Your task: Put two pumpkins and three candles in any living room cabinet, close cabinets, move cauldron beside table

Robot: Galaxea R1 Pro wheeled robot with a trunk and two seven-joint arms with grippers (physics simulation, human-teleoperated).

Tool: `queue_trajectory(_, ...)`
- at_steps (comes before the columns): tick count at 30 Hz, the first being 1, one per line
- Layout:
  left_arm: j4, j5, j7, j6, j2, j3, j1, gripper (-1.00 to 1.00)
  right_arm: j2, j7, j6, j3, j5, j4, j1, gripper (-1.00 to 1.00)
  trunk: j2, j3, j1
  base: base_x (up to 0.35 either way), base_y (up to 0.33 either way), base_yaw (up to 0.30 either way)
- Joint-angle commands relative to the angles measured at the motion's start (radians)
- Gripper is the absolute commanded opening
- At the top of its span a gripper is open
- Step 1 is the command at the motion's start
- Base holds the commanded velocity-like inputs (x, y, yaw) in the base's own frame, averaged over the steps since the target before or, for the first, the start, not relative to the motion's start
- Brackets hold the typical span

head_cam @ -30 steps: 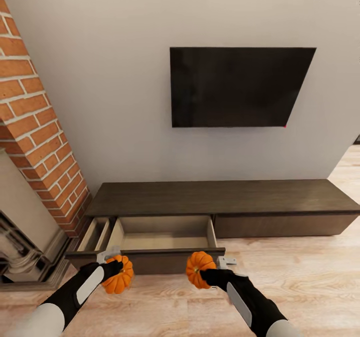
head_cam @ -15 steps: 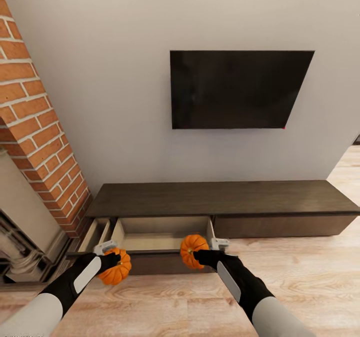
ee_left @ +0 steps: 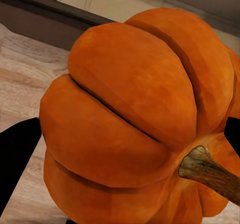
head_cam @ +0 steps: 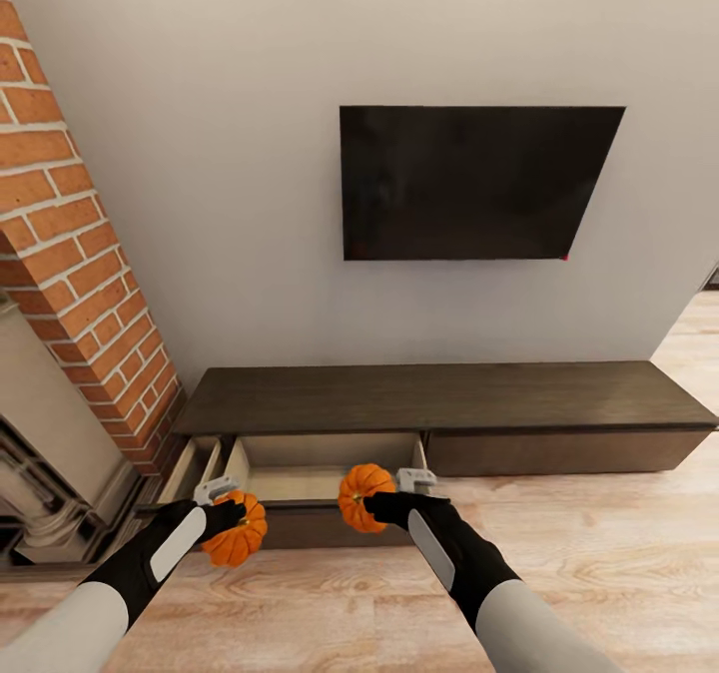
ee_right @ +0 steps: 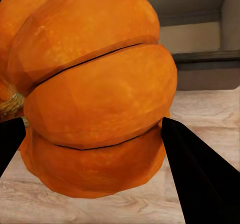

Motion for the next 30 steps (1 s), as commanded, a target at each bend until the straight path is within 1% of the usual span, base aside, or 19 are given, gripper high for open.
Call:
queue_trajectory(1, -0.003, 0.010, 0.009, 0.001, 0.002, -0.007, -0.001, -1.00, 0.000, -0.010, 0.004, 0.004, -0.010, -0.002, -0.001, -1.00, -0.001, -0.001, 0.000, 0.000, 0.000, 0.000)
queue_trajectory(5, -0.010, 0.011, 0.007, -0.003, 0.002, -0.008, -0.001, -1.00, -0.001, -0.009, 0.003, 0.005, -0.010, -0.003, -0.001, -1.00, -0.001, -0.001, 0.000, 0.003, 0.003, 0.000)
queue_trajectory(9, -0.015, 0.010, 0.007, -0.002, 0.003, -0.007, -0.001, -1.00, -0.001, -0.011, 0.003, 0.005, -0.010, -0.003, -0.001, -1.00, -0.001, -0.001, 0.000, 0.120, 0.141, 0.000)
queue_trajectory(13, -0.015, 0.010, 0.007, -0.002, 0.005, -0.004, -0.001, -1.00, -0.003, -0.011, 0.002, 0.004, -0.010, -0.001, -0.001, -1.00, -0.001, 0.000, 0.000, 0.196, 0.201, -0.071)
queue_trajectory(19, -0.015, 0.010, 0.009, -0.002, 0.003, -0.005, -0.001, -1.00, -0.004, -0.011, 0.002, 0.004, -0.010, 0.000, -0.001, -1.00, -0.001, 0.003, 0.000, 0.183, 0.041, -0.193)
queue_trajectory(24, -0.014, 0.010, 0.010, -0.002, 0.004, -0.004, -0.001, -1.00, -0.004, -0.011, 0.002, 0.004, -0.010, 0.000, -0.001, -1.00, -0.001, 0.004, 0.000, 0.239, -0.099, -0.038)
queue_trajectory(30, -0.015, 0.013, 0.010, -0.002, 0.004, -0.002, -0.001, -1.00, -0.003, -0.010, 0.002, 0.005, -0.010, 0.000, -0.001, -1.00, -0.001, 0.004, 0.000, 0.264, 0.118, -0.004)
